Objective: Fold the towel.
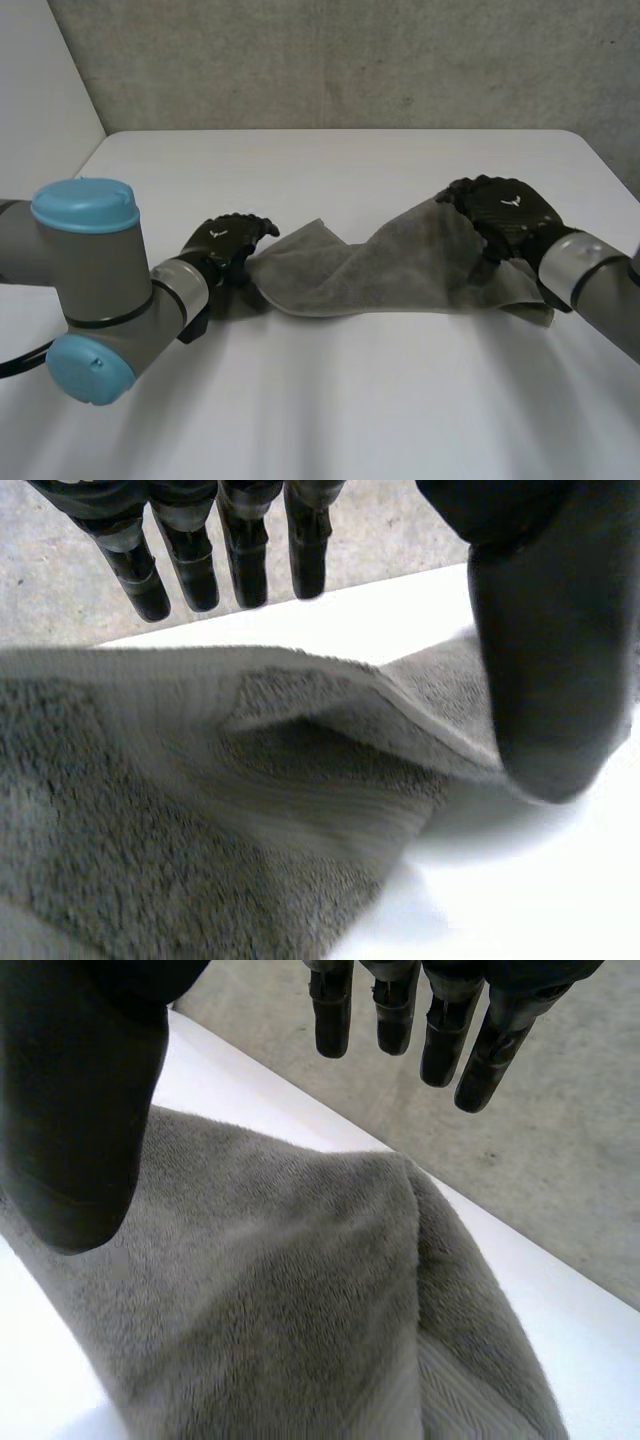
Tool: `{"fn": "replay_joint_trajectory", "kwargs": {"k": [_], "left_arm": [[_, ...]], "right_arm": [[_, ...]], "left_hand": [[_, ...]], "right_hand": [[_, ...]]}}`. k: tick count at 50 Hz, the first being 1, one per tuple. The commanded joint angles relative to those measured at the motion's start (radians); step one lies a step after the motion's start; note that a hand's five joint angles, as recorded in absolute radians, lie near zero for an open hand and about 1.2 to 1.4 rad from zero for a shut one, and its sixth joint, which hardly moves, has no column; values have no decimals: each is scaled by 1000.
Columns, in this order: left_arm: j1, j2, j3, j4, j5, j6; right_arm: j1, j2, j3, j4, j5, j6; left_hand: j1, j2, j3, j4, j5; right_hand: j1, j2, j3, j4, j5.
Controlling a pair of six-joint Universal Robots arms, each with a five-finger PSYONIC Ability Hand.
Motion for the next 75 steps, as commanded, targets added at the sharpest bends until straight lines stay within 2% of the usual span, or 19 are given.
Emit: {"fn": "replay_joint_trajectory", "kwargs": {"k": [1, 15, 31, 34, 36, 37, 38, 39, 40, 41, 42, 43, 44, 50, 56, 63, 69, 71, 75], "left_arm": [[2, 2, -35, 28, -4, 9], [6, 3, -41, 54, -59, 12], [14, -51, 3, 68, -73, 67], [15, -71, 17, 70, -76, 104], [17, -78, 25, 70, -76, 116], [19, -90, 34, 68, -76, 122], [19, -101, 42, 68, -76, 122], [19, -101, 42, 68, -76, 122], [19, -110, 49, 68, -76, 122], [19, -116, 57, 67, -74, 122], [19, -117, 57, 67, -74, 122], [19, -118, 62, 65, -73, 119], [20, -115, 63, 64, -71, 116], [25, -97, 51, 39, -68, 113], [60, 17, 1, -57, -57, 118], [107, 136, -52, -165, -5, 128], [161, 150, -24, -219, 19, 130], [170, 129, 29, -219, 19, 136], [175, 78, 123, -203, 19, 167]], "right_arm": [[-66, -34, 141, -61, -10, -9], [-180, -5, 217, -164, -53, -60], [-209, 169, 186, -276, -43, -164], [-209, 183, 171, -277, -43, -164], [-208, 209, 145, -277, -43, -164], [-208, 209, 144, -277, -43, -164], [-208, 216, 129, -279, -41, -160], [-208, 216, 118, -279, -41, -151], [-208, 216, 118, -279, -41, -151], [-206, 216, 112, -282, -38, -151], [-206, 216, 112, -282, -38, -151], [-206, 211, 111, -282, -38, -151], [-205, 203, 112, -280, -38, -149], [-203, 124, 120, -254, -50, -125], [-215, 27, 111, -86, -141, -56], [-326, -63, 22, 297, -266, -169], [-333, -57, -81, 448, -279, -325], [-326, -1, -166, 491, -270, -409], [-278, 93, -303, 493, -260, -444]], "left_hand": [[-140, -91, -43, -50, -65], [-140, -91, -43, -50, -65], [-52, -3, -43, -50, 23], [81, 129, -43, -50, 156], [145, 194, -43, -50, 220], [293, 342, -43, -50, 368], [472, 521, -43, -50, 547], [474, 523, -43, -50, 549], [657, 706, -43, -50, 732], [830, 879, -43, -50, 905], [832, 881, -43, -50, 907], [1001, 1049, -43, -50, 1076], [1072, 1120, -43, -50, 1147], [1073, 1121, -43, -50, 1148], [1073, 1121, -43, -50, 1148], [1073, 1121, -43, -50, 1148], [1073, 1121, -43, -50, 1148], [1073, 1121, -43, -50, 1148], [1073, 1121, -43, -50, 1148]], "right_hand": [[-65, -81, -7, -60, -64], [-52, -68, -7, -60, -51], [48, 31, -7, -60, 49], [113, 96, -7, -60, 113], [323, 306, -7, -60, 324], [324, 308, -7, -60, 325], [495, 479, -7, -60, 496], [669, 652, -7, -60, 670], [670, 654, -7, -60, 671], [865, 849, -7, -60, 866], [867, 851, -7, -60, 868], [1097, 1080, -7, -60, 1098], [1156, 1140, -7, -60, 1157], [1157, 1140, -7, -60, 1158], [1157, 1140, -7, -60, 1158], [1157, 1140, -7, -60, 1158], [1157, 1140, -7, -60, 1158], [1157, 1140, -7, -60, 1158], [1157, 1140, -7, -60, 1158]]}}
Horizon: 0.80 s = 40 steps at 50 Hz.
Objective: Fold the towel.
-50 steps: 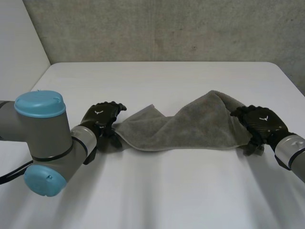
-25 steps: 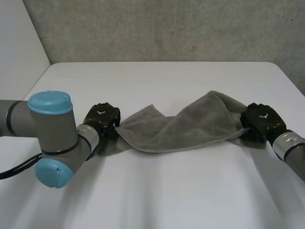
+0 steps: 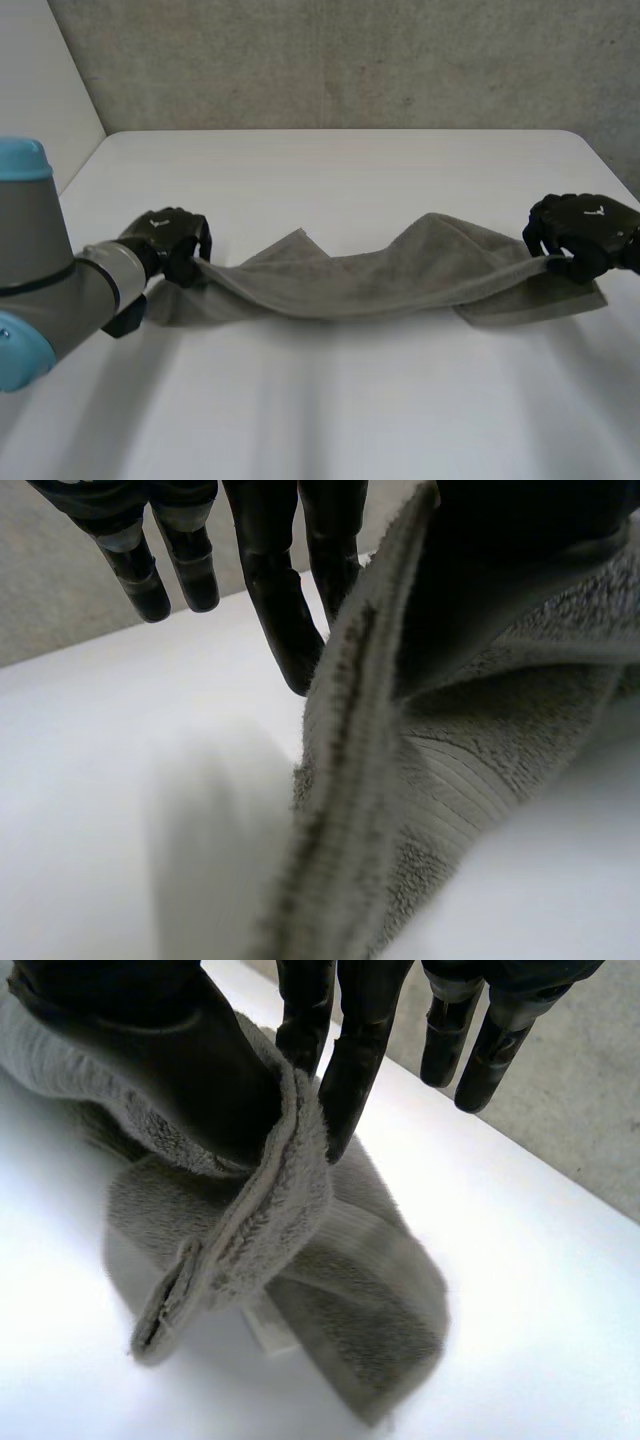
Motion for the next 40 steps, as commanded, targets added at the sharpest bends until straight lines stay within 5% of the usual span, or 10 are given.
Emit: {"fn": "replay_joint_trajectory", "kwargs": {"k": [1, 3, 5, 12, 19, 27, 40], "left_arm": [[18, -98, 192, 33, -3, 51], [20, -130, 274, 73, -9, 62], [24, -150, 345, 125, -13, 64], [18, -91, 521, 507, -23, 65], [14, 40, 455, 589, -6, 65], [26, 78, 219, 567, 89, 70], [86, 57, -184, 549, 106, 77]], "right_arm": [[93, 170, -284, 19, 37, -105], [136, 209, -383, -12, 69, -103], [218, 258, -583, -128, 190, -89], [274, 204, -797, -492, 347, 79], [263, 83, -702, -519, 244, 262], [223, -8, -432, -483, 137, 239], [142, 8, 5, -485, 29, 41]], "left_hand": [[78, 92, -43, -50, 60], [78, 92, -43, -50, 60], [78, 92, -43, -50, 60], [78, 92, -43, -50, 60], [78, 92, -43, -50, 60], [78, 92, -43, -50, 60], [78, 92, -43, -50, 60]], "right_hand": [[85, 82, -7, -60, 63], [85, 82, -7, -60, 63], [85, 82, -7, -60, 63], [85, 82, -7, -60, 63], [85, 82, -7, -60, 63], [85, 82, -7, -60, 63], [85, 82, -7, -60, 63]]}}
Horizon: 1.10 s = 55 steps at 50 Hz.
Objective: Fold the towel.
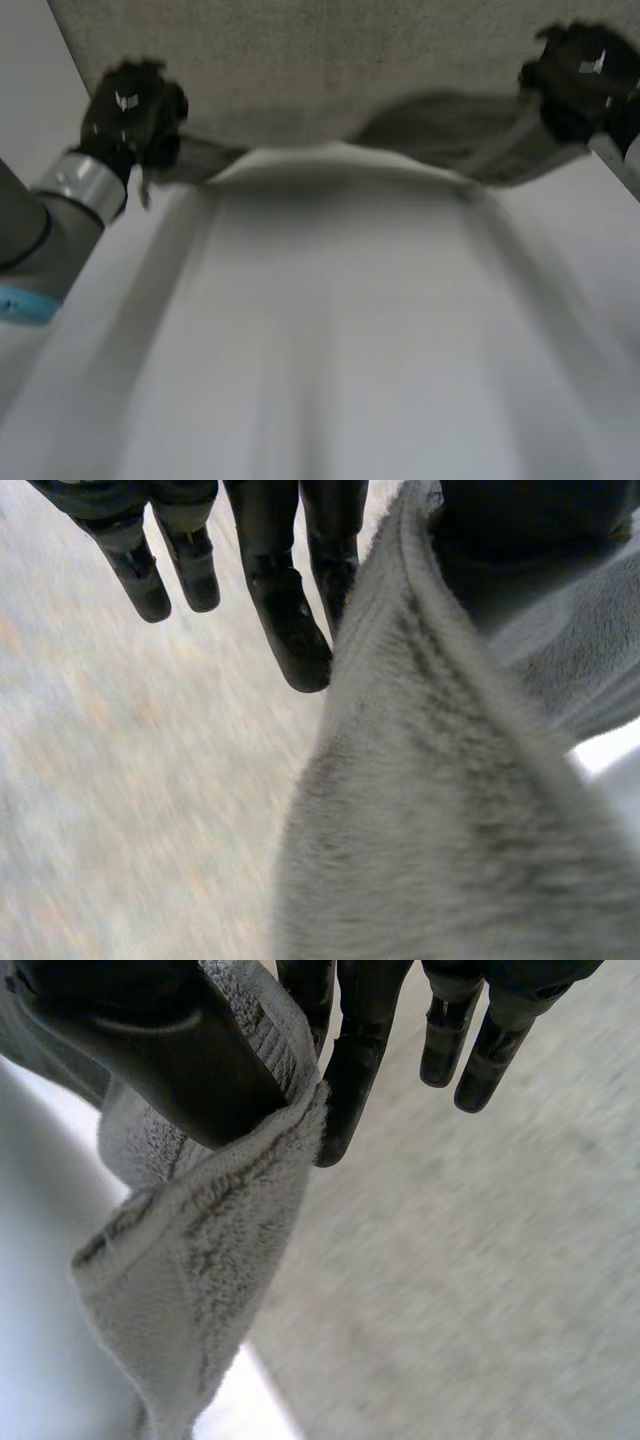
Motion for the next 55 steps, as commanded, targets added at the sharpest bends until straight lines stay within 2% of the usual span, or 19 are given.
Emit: {"fn": "replay_joint_trajectory", "kwargs": {"k": [1, 3, 10, 18, 23, 25, 26, 28, 31, 33, 36, 40, 41, 42, 45, 47, 48, 50, 55], "left_arm": [[31, -28, -199, -1, 4, 0], [26, -37, -226, -1, 4, 0], [9, -56, -292, -21, 6, 0], [-11, 14, -312, -231, 16, -2], [-15, 79, -328, -331, 67, 0], [-12, 102, -337, -360, 85, 0], [-5, 129, -346, -392, 105, 1], [0, 155, -351, -421, 123, 7], [11, 203, -358, -475, 157, 39], [17, 220, -355, -503, 168, 61], [27, 229, -326, -530, 180, 98], [43, 184, -224, -529, 180, 106], [43, 183, -223, -529, 180, 106], [43, 130, -178, -529, 180, 109], [32, 0, -48, -535, 168, 109], [32, -66, 32, -540, 168, 106], [32, -67, 33, -540, 168, 106], [31, -142, 122, -541, 167, 104], [28, -345, 357, -530, 167, 103]], "right_arm": [[-43, 23, 197, -1, -73, -110], [-59, 48, 276, -1, -105, -140], [-66, 45, 396, 3, -122, -183], [-142, -120, 461, 68, -135, -186], [-197, -192, 476, 184, -237, -197], [-278, -236, 484, 256, -331, -203], [-278, -236, 484, 257, -331, -203], [-359, -251, 488, 310, -410, -234], [-408, -253, 482, 367, -470, -304], [-409, -253, 482, 367, -471, -304], [-448, -230, 426, 439, -501, -432], [-430, -132, 333, 456, -486, -464], [-412, -59, 268, 461, -480, -459], [-378, 10, 201, 467, -465, -452], [-329, 75, 125, 479, -435, -441], [-239, 205, -42, 514, -342, -426], [-238, 206, -42, 514, -342, -426], [-171, 338, -195, 551, -256, -423], [-110, 457, -349, 560, -184, -395]], "left_hand": [[77, 54, -43, -50, 47], [77, 54, -43, -50, 47], [77, 54, -43, -50, 47], [77, 54, -43, -50, 47], [77, 54, -43, -50, 47], [77, 54, -43, -50, 47], [77, 54, -43, -50, 47], [77, 54, -43, -50, 47], [77, 54, -43, -50, 47], [77, 54, -43, -50, 47], [77, 54, -43, -50, 47], [77, 54, -43, -50, 47], [77, 54, -43, -50, 47], [77, 54, -43, -50, 47], [77, 54, -43, -50, 47], [77, 54, -43, -50, 47], [77, 54, -43, -50, 47], [77, 54, -43, -50, 47], [77, 54, -43, -50, 47]], "right_hand": [[85, 72, -7, -60, 56], [85, 72, -7, -60, 56], [85, 72, -7, -60, 56], [85, 72, -7, -60, 56], [85, 72, -7, -60, 56], [85, 72, -7, -60, 56], [85, 72, -7, -60, 56], [85, 72, -7, -60, 56], [85, 72, -7, -60, 56], [85, 72, -7, -60, 56], [85, 72, -7, -60, 56], [85, 72, -7, -60, 56], [85, 72, -7, -60, 56], [85, 72, -7, -60, 56], [85, 72, -7, -60, 56], [85, 72, -7, -60, 56], [85, 72, -7, -60, 56], [85, 72, -7, -60, 56], [85, 72, -7, -60, 56]]}}
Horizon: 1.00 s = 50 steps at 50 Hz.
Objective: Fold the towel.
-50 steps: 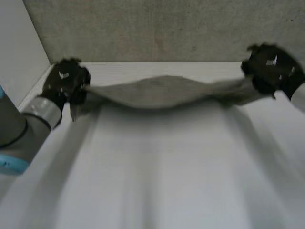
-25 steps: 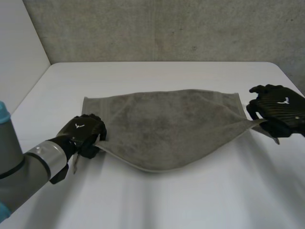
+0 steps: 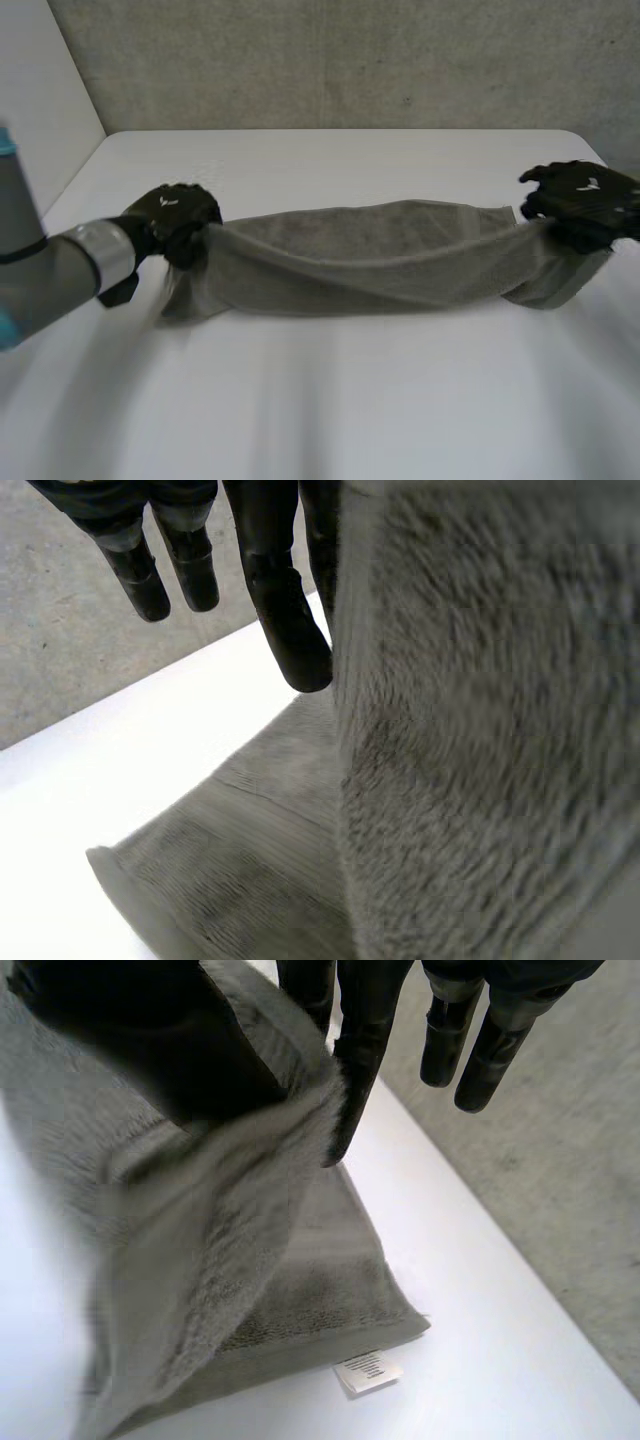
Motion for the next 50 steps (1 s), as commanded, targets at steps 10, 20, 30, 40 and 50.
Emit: {"fn": "replay_joint_trajectory", "kwargs": {"k": [10, 20, 30, 40, 50], "left_arm": [[-24, -383, 346, 138, 0, -5], [-21, -462, 360, 327, -34, -5], [-20, -511, 390, 366, -35, -3], [-20, -544, 404, 370, -35, -2], [-20, -560, 406, 404, -38, -2]], "right_arm": [[207, 318, -330, -189, 213, 207], [234, 389, -344, -456, 350, 347], [253, 494, -427, -490, 382, 352], [256, 560, -493, -550, 404, 353], [260, 597, -524, -609, 399, 352]], "left_hand": [[76, 53, -43, -50, 47], [76, 53, -43, -50, 47], [76, 53, -43, -50, 47], [76, 53, -43, -50, 47], [76, 53, -43, -50, 47]], "right_hand": [[85, 72, -7, -60, 56], [85, 72, -7, -60, 56], [85, 72, -7, -60, 56], [85, 72, -7, -60, 56], [85, 72, -7, -60, 56]]}}
